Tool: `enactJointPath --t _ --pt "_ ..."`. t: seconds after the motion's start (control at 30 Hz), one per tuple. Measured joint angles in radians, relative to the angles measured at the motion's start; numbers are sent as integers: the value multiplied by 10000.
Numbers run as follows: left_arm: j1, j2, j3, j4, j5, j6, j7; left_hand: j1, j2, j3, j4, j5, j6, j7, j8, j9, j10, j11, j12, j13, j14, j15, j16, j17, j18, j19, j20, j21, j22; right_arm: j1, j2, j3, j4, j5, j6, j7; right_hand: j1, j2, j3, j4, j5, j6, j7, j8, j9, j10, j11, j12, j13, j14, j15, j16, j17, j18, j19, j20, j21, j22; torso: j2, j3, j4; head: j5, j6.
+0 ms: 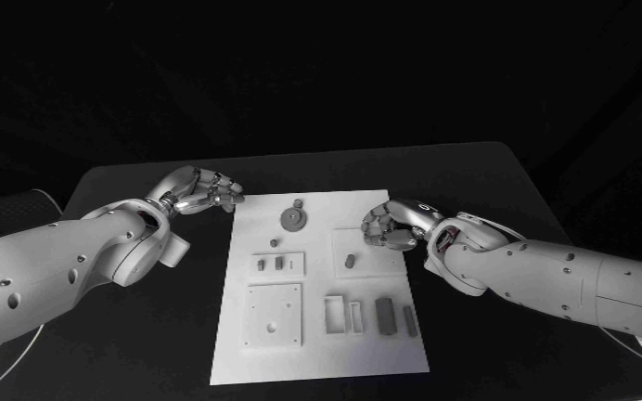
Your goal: Assemble the parts on the task board
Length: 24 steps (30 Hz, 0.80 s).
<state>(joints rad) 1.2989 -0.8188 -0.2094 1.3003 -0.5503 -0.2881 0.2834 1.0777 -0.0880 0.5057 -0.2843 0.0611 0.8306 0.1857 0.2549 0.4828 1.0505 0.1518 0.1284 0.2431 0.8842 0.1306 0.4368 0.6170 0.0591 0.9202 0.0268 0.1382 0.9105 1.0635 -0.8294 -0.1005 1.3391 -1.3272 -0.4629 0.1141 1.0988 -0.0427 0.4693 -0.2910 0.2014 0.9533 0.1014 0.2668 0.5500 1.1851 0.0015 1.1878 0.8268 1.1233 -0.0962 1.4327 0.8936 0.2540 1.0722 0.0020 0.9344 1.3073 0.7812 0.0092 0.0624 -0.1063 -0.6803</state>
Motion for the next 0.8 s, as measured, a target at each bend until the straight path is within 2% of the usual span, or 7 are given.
enactJointPath --t 0.17,0.3,0.5,0.8 --pt "0 -16 0 -1 -2 -5 -3 0 0 0 0 0 0 0 0 -9 0 0 -9 0 0 0 -1 10 0 -35 35 0 1 -1 7 1 -19 -23 8 9 0 0 0 0 0 110 -109 109 47 -1 -2 0 0 17 -49 1 0 0 0 0 1 0 0 -1 0 1 -4" --pt "0 -55 0 7 -2 -12 -3 0 0 0 0 0 0 0 0 -9 0 0 -9 -12 0 0 -1 18 0 -35 35 -39 1 -4 8 1 -30 -50 13 20 1 -1 6 -6 0 233 -230 168 69 -22 -93 0 -10 -22 -90 2 0 10 1 0 1 0 -1 -4 1 -12 -5" --pt "0 -66 0 10 -1 -15 -4 0 0 0 0 0 0 0 0 -8 0 0 -9 -21 0 0 -38 21 -2 -35 35 -39 1 -7 20 3 -45 -82 5 23 -39 38 58 -3 0 363 -271 180 83 -20 -160 0 -9 16 -134 3 0 18 1 1 8 0 -1 -3 3 -14 3" --pt "-1 -85 0 18 1 -16 -4 39 38 0 0 0 0 0 0 -8 0 -1 -55 -20 0 -1 -38 30 -6 -35 35 -39 2 -9 35 5 -63 -124 -30 7 -49 48 58 -3 0 446 -290 246 107 -21 -161 0 -9 17 -134 30 0 17 2 2 9 0 -1 -7 9 -8 -7"
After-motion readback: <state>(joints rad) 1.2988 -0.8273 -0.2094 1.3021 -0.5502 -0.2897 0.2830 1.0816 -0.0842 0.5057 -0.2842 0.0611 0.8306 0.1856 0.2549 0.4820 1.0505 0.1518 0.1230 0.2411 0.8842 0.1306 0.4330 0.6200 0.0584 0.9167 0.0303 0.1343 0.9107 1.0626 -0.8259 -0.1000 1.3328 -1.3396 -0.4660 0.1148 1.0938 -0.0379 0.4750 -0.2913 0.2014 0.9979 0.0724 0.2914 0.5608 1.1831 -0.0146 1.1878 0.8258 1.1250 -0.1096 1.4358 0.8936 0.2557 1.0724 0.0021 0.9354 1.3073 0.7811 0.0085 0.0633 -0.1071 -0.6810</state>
